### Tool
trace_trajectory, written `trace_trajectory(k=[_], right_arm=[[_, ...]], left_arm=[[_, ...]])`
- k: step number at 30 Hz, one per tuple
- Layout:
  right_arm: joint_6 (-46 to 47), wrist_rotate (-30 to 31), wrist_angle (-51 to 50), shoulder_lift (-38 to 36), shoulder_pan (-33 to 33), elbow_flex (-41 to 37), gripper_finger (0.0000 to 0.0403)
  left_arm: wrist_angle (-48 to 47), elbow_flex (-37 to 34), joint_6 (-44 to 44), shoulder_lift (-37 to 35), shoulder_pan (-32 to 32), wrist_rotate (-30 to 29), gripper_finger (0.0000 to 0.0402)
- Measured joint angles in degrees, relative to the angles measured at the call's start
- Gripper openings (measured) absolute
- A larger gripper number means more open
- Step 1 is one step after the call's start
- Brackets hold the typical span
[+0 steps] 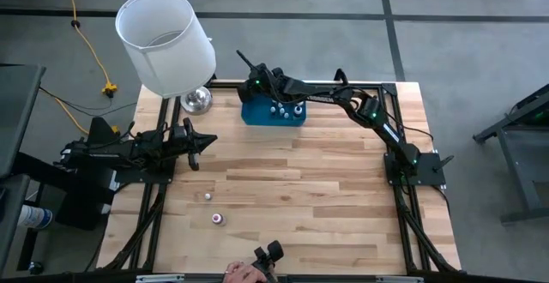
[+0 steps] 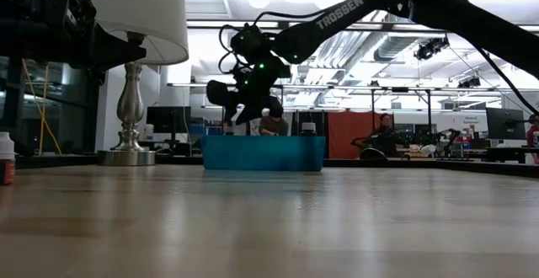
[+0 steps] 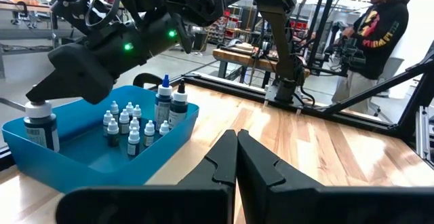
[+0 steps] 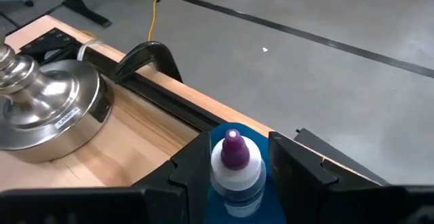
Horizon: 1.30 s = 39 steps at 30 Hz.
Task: Pick & Place food coloring
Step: Put the red food coloring bottle into the blue bin
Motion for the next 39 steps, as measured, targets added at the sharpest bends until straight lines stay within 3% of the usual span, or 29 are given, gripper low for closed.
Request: trace_trajectory(k=[6,17,21,31,35,39], right_arm=[[-3.65,-0.49,-2.14,0.00,0.00,2.66,0.0138],[-18.39,-1.25,-21.00,-0.09,-0.02,20.17,0.0139],[-23.48,-9.79,-21.27,-4.20,-0.11,17.18,0.0155],[-33.62,-39.40,-23.74,-13.93,3.41,7.68,0.0211],[-39.76,-44.28,-22.88,-18.51,6.30,1.20,0.0216],[-42.48,-44.82,-22.26,-22.34,9.61,-5.52,0.0216]], left_arm=[[0.00,0.01,0.00,-0.01,0.02,0.00,0.0000],[0.00,-0.01,0.00,0.01,0.00,0.00,0.0000],[0.00,-0.01,0.00,-0.01,0.00,-0.01,0.0000],[0.00,0.00,0.00,-0.01,0.01,0.24,0.0000],[0.00,-0.01,0.00,-0.01,0.00,0.24,0.0000],[0.00,0.00,0.00,0.00,0.02,0.26,0.0000]])
